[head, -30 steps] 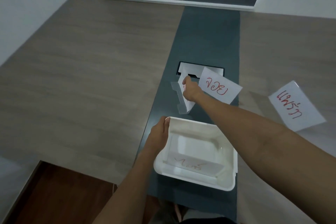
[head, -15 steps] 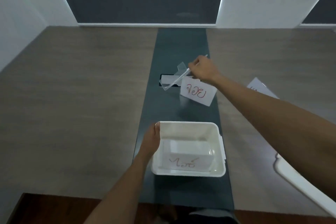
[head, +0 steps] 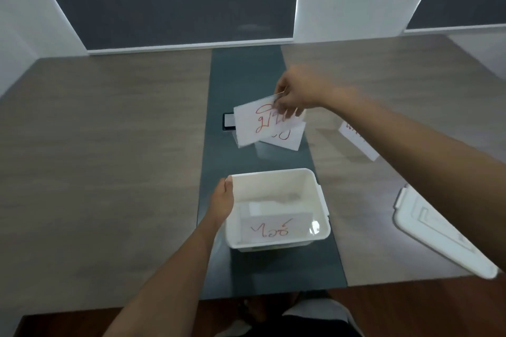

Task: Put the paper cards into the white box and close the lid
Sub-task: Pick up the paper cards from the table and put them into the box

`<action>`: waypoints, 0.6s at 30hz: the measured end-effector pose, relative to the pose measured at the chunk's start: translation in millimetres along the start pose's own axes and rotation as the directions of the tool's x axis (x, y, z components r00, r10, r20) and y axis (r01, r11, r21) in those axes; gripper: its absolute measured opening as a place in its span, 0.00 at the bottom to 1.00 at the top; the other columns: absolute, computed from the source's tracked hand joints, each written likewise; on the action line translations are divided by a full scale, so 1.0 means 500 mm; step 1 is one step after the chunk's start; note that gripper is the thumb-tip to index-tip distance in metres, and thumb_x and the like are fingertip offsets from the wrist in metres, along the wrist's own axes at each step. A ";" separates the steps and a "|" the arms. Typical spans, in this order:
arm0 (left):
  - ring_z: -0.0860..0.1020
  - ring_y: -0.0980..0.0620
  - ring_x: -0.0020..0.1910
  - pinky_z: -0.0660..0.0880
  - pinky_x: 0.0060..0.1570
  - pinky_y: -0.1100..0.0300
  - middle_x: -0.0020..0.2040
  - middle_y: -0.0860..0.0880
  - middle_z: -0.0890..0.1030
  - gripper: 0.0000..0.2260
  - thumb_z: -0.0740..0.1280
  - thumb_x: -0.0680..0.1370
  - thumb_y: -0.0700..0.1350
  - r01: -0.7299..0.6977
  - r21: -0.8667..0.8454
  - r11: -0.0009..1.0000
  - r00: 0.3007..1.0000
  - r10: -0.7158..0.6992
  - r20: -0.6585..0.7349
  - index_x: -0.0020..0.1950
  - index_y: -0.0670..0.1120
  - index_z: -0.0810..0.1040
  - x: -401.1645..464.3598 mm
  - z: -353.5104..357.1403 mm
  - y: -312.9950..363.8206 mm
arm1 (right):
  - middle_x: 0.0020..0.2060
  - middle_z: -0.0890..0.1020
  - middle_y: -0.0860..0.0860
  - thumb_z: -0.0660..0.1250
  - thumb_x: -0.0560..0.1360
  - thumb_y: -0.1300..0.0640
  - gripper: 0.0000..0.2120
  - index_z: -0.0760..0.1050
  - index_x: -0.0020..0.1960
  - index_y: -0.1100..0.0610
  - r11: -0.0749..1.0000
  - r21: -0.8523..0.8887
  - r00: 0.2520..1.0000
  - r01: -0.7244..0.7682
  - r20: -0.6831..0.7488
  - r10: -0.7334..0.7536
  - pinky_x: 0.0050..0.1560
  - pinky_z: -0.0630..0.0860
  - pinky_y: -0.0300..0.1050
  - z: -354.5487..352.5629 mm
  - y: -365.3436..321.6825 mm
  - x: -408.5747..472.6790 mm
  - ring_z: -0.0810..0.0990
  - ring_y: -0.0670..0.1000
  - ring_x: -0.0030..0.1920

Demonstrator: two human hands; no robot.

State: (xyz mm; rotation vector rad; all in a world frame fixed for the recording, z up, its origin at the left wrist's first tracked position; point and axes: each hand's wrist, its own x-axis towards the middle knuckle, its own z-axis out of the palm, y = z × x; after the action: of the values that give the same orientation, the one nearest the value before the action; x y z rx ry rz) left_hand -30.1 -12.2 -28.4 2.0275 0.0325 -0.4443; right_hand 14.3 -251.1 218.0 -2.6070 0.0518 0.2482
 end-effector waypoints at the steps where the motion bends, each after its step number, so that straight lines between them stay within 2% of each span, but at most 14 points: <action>1: 0.75 0.50 0.55 0.67 0.53 0.58 0.56 0.48 0.77 0.19 0.49 0.86 0.53 0.018 -0.017 1.000 1.000 -0.018 0.024 0.64 0.43 0.73 0.001 -0.001 0.000 | 0.36 0.87 0.54 0.72 0.75 0.57 0.07 0.81 0.46 0.62 1.000 -0.022 1.000 0.004 0.026 -0.003 0.29 0.79 0.41 -0.005 -0.004 -0.010 0.87 0.51 0.32; 7: 0.77 0.50 0.59 0.72 0.63 0.50 0.60 0.49 0.78 0.22 0.48 0.84 0.61 0.139 -0.124 0.982 0.983 -0.122 0.138 0.66 0.50 0.72 0.024 -0.006 -0.018 | 0.33 0.87 0.51 0.72 0.75 0.53 0.07 0.82 0.46 0.57 0.994 -0.110 0.973 -0.016 0.228 0.041 0.32 0.79 0.41 -0.002 -0.026 -0.070 0.86 0.51 0.31; 10: 0.74 0.49 0.65 0.69 0.69 0.43 0.67 0.51 0.76 0.27 0.48 0.81 0.66 0.212 -0.130 0.969 0.967 -0.189 0.170 0.71 0.53 0.69 0.034 -0.005 -0.025 | 0.32 0.87 0.51 0.71 0.76 0.53 0.08 0.83 0.46 0.58 0.991 -0.133 0.960 -0.024 0.274 0.060 0.35 0.81 0.42 0.022 -0.028 -0.080 0.87 0.50 0.31; 15: 0.67 0.48 0.74 0.63 0.74 0.45 0.75 0.52 0.69 0.29 0.49 0.81 0.65 0.260 -0.162 0.952 0.956 -0.230 0.181 0.77 0.52 0.64 0.033 -0.007 -0.014 | 0.31 0.87 0.50 0.70 0.76 0.53 0.09 0.83 0.44 0.58 0.985 -0.165 0.943 -0.050 0.318 0.101 0.35 0.80 0.40 0.079 -0.020 -0.088 0.86 0.49 0.31; 18: 0.70 0.51 0.71 0.65 0.71 0.51 0.70 0.55 0.73 0.26 0.50 0.83 0.63 0.271 -0.221 0.937 0.951 -0.226 0.209 0.75 0.52 0.68 0.027 -0.009 -0.009 | 0.31 0.86 0.50 0.69 0.77 0.54 0.09 0.82 0.43 0.58 0.985 -0.165 0.938 -0.056 0.328 0.109 0.34 0.79 0.40 0.109 -0.013 -0.090 0.86 0.48 0.31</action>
State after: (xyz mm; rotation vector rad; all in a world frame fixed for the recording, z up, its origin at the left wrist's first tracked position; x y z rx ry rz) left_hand -17.0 -8.3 -34.5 1.7360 0.2266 -0.7474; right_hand -38.5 -218.6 183.1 -2.6773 0.0229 0.7525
